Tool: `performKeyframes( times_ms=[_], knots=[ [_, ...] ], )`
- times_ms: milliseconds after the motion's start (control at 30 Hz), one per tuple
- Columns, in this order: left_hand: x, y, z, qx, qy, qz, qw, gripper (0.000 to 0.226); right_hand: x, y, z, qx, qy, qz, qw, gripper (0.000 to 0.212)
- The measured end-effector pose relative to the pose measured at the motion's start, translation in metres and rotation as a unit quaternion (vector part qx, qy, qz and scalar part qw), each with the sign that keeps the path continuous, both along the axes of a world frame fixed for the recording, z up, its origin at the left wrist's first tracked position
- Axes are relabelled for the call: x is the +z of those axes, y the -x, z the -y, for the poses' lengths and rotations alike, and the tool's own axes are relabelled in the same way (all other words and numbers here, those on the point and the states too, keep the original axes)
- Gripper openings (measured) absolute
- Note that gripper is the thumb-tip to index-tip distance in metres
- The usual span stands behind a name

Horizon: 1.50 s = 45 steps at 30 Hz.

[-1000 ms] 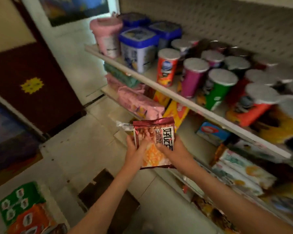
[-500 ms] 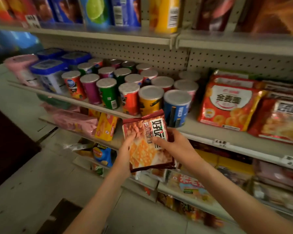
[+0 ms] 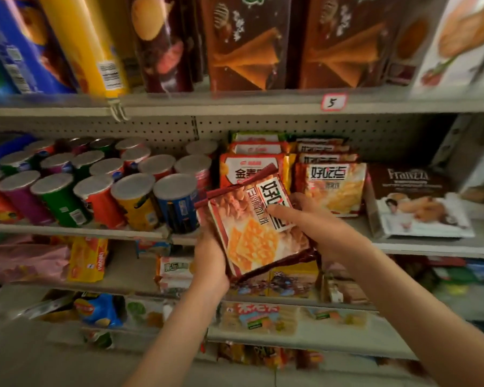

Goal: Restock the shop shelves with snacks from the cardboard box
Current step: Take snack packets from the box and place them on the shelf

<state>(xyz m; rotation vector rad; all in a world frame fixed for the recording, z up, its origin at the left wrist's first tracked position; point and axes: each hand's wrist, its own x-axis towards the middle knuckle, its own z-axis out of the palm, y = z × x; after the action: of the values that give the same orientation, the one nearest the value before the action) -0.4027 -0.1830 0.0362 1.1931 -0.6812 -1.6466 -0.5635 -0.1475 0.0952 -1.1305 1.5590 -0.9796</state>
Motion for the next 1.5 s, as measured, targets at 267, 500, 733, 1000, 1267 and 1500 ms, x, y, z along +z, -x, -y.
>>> performKeyframes(
  times_ms=[267, 500, 733, 1000, 1267, 1500],
  knots=[
    [0.006, 0.06, 0.019, 0.016, -0.006, -0.024, 1.0, 0.054, 0.031, 0.095, 0.006, -0.076, 0.063, -0.029, 0.995, 0.05],
    [0.006, 0.088, 0.017, 0.136, -0.032, -0.05, 0.989, 0.05, 0.044, 0.167, 0.023, -0.036, 0.101, -0.131, 0.986, 0.045],
    [0.028, 0.126, -0.016, 0.207, -0.02, -0.119, 0.971, 0.046, 0.045, 0.187, 0.044, 0.095, 0.104, -0.282, 0.949, 0.056],
    [0.041, 0.135, -0.034, 0.255, -0.018, -0.151, 0.955, 0.043, 0.034, 0.166, 0.06, 0.213, 0.119, -0.446, 0.861, 0.082],
    [0.048, 0.139, -0.032, 0.226, -0.03, -0.165, 0.96, 0.044, 0.017, 0.155, 0.067, 0.224, 0.096, -0.51, 0.825, 0.068],
    [0.049, 0.147, -0.034, 0.203, -0.051, -0.168, 0.963, 0.045, 0.0, 0.152, 0.059, 0.168, 0.217, -0.6, 0.751, 0.055]
  ],
)
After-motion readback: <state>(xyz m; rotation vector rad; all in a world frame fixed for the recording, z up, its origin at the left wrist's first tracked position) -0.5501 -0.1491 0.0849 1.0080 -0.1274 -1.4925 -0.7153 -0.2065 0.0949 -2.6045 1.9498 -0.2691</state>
